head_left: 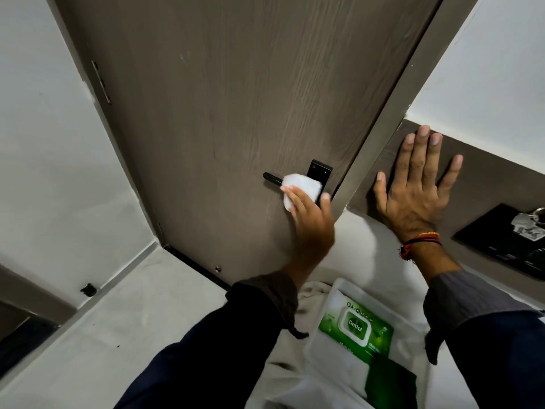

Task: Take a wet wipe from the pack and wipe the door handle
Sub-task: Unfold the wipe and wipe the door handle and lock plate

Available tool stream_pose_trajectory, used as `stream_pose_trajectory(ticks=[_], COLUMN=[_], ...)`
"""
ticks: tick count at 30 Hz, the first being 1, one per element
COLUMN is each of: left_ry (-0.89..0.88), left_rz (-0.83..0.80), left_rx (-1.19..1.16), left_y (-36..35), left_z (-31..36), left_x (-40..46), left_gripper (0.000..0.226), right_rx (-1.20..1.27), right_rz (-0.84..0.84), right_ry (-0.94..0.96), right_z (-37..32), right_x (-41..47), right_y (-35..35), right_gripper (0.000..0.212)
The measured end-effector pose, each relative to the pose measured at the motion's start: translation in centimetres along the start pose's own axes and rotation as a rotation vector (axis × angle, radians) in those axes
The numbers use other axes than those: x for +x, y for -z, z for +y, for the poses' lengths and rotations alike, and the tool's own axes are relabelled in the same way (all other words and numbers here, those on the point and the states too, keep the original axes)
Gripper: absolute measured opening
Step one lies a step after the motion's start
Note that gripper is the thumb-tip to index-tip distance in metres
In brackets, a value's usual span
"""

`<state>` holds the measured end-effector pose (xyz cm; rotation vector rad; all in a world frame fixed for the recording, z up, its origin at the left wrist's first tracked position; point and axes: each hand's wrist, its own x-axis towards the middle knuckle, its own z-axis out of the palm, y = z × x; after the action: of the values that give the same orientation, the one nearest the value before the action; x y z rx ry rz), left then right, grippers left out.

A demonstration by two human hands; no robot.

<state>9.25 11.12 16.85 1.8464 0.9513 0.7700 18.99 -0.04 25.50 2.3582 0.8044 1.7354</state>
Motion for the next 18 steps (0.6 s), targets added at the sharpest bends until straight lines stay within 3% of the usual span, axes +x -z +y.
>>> stream_pose_trajectory(ticks=[2, 5, 8, 11, 15, 18], left_ry=[0.064, 0.133, 0.005, -0.113, -0.136, -0.138], left_rz=[0.094, 0.05, 0.063, -0.058, -0.033, -0.034], left_rx=[0.037, -0.045, -0.004, 0.077, 0.286, 0.293], left_y=[1.5, 2.6, 1.4, -0.1, 1.8, 4.3], left_z=[-0.7, -1.2, -1.3, -1.9, -3.9, -5.0], left_x=[3.7, 6.2, 2.9, -0.6, 3.2, 5.9], left_gripper=[0.077, 0.08, 0.079, 0.086, 0.081, 0.089], right_rx=[0.01, 0.015, 0.029, 0.03, 0.02, 0.017], right_rz=[-0.005, -0.001, 0.014, 0.01, 0.017, 0.02], right_ry=[0.0, 0.002, 0.009, -0.001, 0.003, 0.001], right_z=[0.2, -0.1, -0.5, -0.3, 0.0, -0.5], right_x=[-0.1, 0.1, 0.4, 0.4, 0.4, 0.2], right_y=[0.2, 0.5, 0.8, 0.8, 0.6, 0.4], right_gripper=[0.076, 0.077, 0.078, 0.077, 0.077, 0.077])
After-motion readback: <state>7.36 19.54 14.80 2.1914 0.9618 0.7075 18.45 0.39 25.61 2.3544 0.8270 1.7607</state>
